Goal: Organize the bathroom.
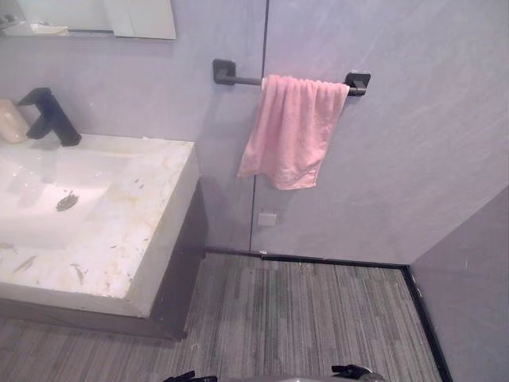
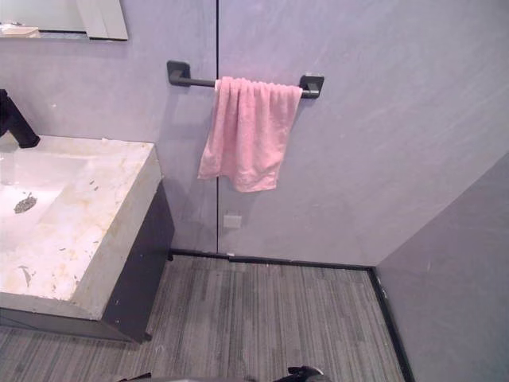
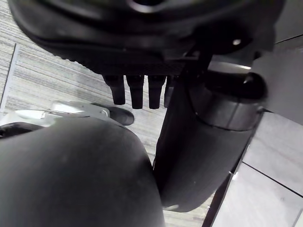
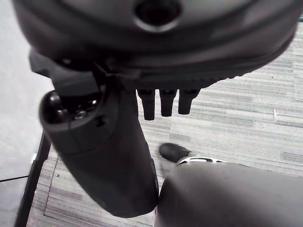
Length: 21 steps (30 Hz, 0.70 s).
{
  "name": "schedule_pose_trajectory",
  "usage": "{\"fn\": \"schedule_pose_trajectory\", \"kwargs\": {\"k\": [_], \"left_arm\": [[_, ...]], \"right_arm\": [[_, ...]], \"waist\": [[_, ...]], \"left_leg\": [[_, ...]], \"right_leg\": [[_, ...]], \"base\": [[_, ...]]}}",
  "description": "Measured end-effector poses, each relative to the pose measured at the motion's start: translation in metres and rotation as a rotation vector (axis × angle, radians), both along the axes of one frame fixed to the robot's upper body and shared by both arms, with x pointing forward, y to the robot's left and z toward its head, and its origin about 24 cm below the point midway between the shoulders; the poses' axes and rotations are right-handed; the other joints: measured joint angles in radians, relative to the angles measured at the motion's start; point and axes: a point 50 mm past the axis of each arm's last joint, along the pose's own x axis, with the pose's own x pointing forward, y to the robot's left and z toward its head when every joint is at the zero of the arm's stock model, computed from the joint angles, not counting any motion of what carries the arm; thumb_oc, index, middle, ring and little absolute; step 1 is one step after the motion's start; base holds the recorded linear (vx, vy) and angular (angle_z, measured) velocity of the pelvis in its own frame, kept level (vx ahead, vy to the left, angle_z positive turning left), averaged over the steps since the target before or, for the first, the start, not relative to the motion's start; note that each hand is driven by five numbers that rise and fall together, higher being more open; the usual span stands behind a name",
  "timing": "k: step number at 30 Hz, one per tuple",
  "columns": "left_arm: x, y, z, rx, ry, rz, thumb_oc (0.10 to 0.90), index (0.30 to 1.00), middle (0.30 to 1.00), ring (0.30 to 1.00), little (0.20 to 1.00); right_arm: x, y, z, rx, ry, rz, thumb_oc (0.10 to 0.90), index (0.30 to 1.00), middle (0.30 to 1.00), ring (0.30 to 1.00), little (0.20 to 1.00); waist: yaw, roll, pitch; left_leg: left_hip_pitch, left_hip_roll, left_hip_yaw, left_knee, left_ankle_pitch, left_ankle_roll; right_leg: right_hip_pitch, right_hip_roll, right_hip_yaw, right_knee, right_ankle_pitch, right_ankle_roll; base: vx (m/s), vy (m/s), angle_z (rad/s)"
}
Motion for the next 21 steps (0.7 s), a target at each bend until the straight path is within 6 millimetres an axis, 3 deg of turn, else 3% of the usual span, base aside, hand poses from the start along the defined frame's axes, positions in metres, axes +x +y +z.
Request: {"fn": "schedule_pose_trajectory", "kwargs": {"k": [21], "left_arm": [[-0.0009,-0.0005,-0.0003,-0.002,0.007,-0.003,0.8,0.9,0.9,0.9,0.9]], "right_arm": [[-0.0035,-0.001,-0.0007,-0.002,0.024,-0.016,0.8,0.9,0.9,0.9,0.9]], "waist": [[0.0,0.006,-0.013]], "left_leg": [[0.01,0.0,0.003,-0.004,-0.004,-0.005]], "right_leg": [[0.01,0.0,0.002,0.0,0.0,0.0]], "base": [[0.0,0.0,0.0]]}}
